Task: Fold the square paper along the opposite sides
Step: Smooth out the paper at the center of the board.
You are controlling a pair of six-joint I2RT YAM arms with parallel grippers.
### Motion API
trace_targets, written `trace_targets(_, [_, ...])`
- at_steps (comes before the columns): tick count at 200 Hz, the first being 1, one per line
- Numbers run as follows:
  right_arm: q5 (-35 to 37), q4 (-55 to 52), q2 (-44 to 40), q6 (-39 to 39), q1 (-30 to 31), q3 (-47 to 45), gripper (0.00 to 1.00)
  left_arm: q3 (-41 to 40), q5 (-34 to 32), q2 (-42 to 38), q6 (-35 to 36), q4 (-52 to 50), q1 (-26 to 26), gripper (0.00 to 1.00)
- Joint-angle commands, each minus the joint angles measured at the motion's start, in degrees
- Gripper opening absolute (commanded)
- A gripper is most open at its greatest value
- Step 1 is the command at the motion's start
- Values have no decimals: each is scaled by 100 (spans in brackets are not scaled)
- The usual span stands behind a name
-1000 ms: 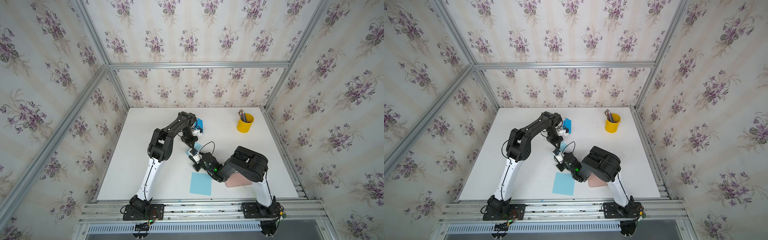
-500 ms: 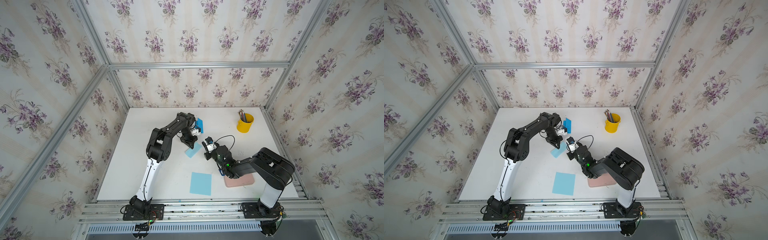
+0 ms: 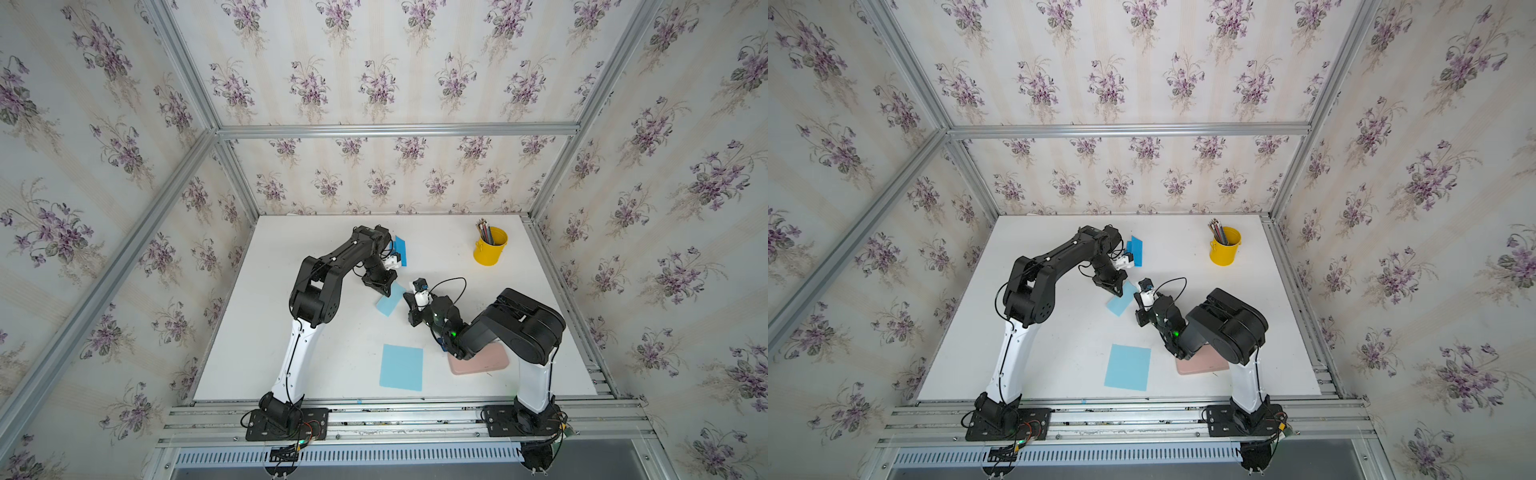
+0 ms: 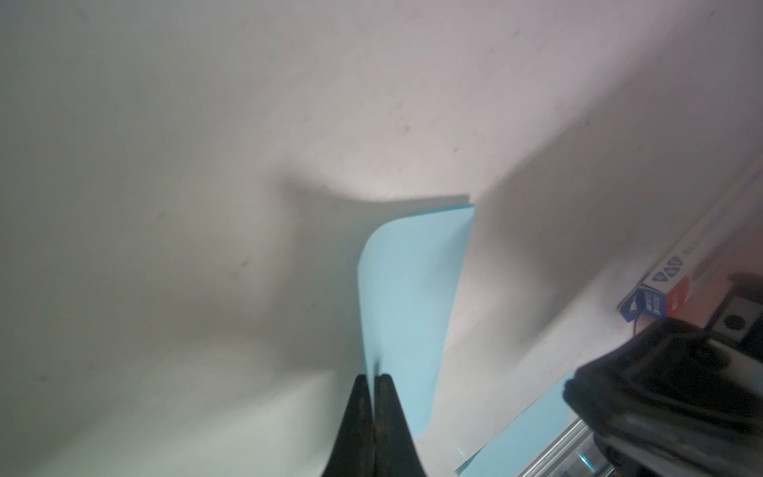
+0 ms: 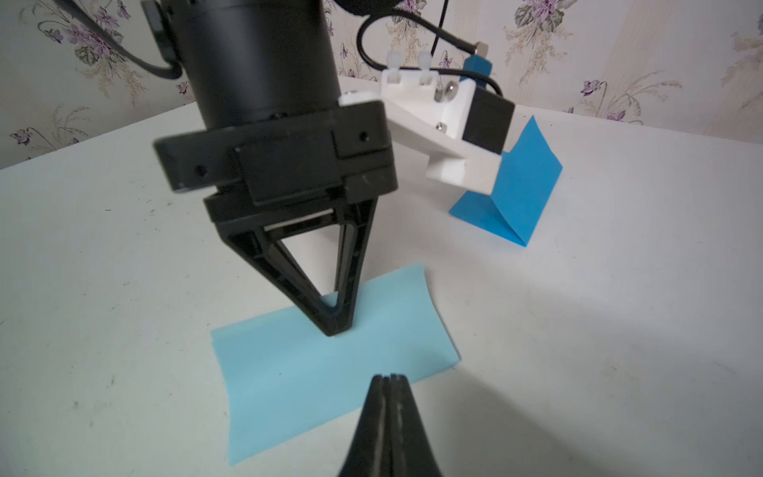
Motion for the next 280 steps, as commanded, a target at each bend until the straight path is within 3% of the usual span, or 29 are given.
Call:
trace_targets(1, [-142, -6, 170, 81, -1, 141, 5, -196, 146, -137, -165, 190, -30, 0])
trace_targets(38, [67, -543, 450, 143, 74, 567, 4, -371, 152, -142, -261, 253, -39, 0])
trace_targets(84, [855, -1053, 658, 291, 150, 826, 4, -418, 8, -133, -193, 238, -30, 0])
trace_targets(163, [1270, -1877, 598, 548, 98, 976, 3, -623, -61, -229, -220, 367, 118, 0])
trace_targets(242, [1237, -2016, 427, 880, -145, 761, 2, -747, -31, -260, -281, 456, 154, 0])
trace_targets(280, [299, -1414, 108, 1132, -184, 658, 2, -838, -126, -344, -275, 509, 154, 0])
